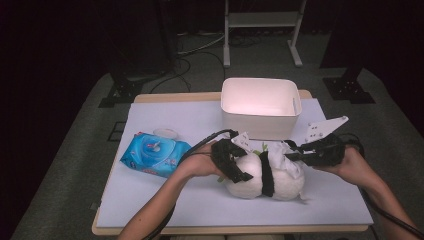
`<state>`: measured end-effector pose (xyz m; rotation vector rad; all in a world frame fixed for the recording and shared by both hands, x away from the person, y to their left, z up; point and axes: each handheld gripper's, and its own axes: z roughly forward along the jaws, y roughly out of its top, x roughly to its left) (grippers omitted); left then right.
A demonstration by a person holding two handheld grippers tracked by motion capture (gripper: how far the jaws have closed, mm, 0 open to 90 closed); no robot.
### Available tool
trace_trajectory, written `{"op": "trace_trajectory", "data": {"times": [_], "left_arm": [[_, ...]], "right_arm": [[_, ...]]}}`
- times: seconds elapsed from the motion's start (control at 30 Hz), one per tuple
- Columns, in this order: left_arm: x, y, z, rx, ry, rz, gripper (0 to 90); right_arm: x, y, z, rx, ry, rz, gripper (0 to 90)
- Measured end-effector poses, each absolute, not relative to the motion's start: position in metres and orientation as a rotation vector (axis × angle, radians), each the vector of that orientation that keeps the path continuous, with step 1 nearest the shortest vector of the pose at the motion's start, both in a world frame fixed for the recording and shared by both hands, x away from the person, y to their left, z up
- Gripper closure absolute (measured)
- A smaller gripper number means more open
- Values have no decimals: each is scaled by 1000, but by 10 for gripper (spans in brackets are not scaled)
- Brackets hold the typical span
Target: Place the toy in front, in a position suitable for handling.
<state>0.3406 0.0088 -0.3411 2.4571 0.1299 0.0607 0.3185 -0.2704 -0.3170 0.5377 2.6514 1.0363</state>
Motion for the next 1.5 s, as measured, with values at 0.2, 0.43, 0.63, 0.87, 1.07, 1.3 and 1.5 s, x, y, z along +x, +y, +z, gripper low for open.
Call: {"op": "trace_trajectory", "data": {"times": [0.2,0.43,0.63,0.87,1.07,1.3,1.5], "left_arm": [[345,16,-350,2475,194,28,139],[346,21,-355,2431,137,15,320],[341,20,-353,2443,68,44,359],[343,25,-355,2419,99,27,360],[346,26,-354,2415,165,12,353],[348,24,-351,2410,166,41,368],[348,20,-348,2402,165,24,374]], "right_arm": [[315,-282,-322,583,2631,1075,783],[311,-287,-324,600,2614,1118,780],[325,-284,-313,605,2582,1059,779],[338,-280,-312,613,2597,1024,778],[332,-291,-314,650,2588,1013,778],[321,-296,-318,644,2588,1018,777],[321,-286,-316,602,2617,1043,777]]}}
